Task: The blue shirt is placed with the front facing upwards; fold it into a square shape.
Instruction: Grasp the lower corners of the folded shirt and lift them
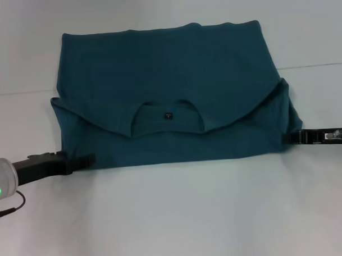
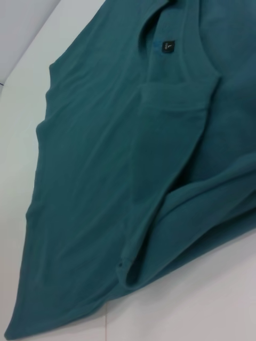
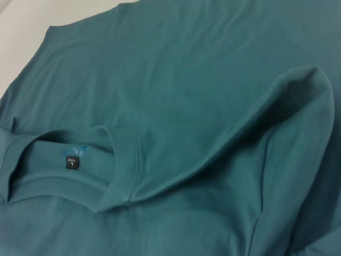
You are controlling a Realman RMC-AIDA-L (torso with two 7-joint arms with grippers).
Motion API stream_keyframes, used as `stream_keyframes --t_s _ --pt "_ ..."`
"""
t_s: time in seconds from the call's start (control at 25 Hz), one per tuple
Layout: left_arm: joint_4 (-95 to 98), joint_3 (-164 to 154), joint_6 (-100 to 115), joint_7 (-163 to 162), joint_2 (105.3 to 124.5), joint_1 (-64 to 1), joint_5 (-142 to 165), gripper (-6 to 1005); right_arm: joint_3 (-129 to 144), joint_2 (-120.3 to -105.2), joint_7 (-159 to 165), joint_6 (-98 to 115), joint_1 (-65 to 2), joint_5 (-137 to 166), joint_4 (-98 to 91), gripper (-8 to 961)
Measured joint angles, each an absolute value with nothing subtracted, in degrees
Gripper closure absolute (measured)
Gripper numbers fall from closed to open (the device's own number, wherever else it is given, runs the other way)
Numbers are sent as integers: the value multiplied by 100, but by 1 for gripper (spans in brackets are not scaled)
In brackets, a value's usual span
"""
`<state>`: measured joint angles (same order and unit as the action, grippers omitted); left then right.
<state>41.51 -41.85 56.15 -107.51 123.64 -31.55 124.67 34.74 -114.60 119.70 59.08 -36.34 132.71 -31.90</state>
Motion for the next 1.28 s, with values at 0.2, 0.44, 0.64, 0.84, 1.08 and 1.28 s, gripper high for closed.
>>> stream_keyframes --t_s 0.2,0.44,0.64,0.84,1.08,1.28 --pt "4279 -4192 5803 -10738 12371 -3095 12468 122 3446 -11460 11973 5918 -3625 13271 -3190 921" --pt "4255 -4192 5686 -10718 12370 -3114 12471 121 3451 -11460 11972 5930 -3621 13271 -3190 921" --pt "4303 -4168 5579 -10715 12365 -3082 12471 125 3468 -11466 11971 5931 -3621 13271 -3190 921" --pt "4300 -4160 5436 -10713 12351 -3034 12471 125 3464 -11469 11972 5942 -3621 13271 -3190 921" --pt "4195 -4198 5337 -10713 12368 -3043 12557 124 3456 -11469 11971 5944 -3615 13271 -3190 921" --pt "4144 -4201 5353 -10713 12371 -3065 12561 124 3465 -11469 11970 5944 -3612 13271 -3190 921"
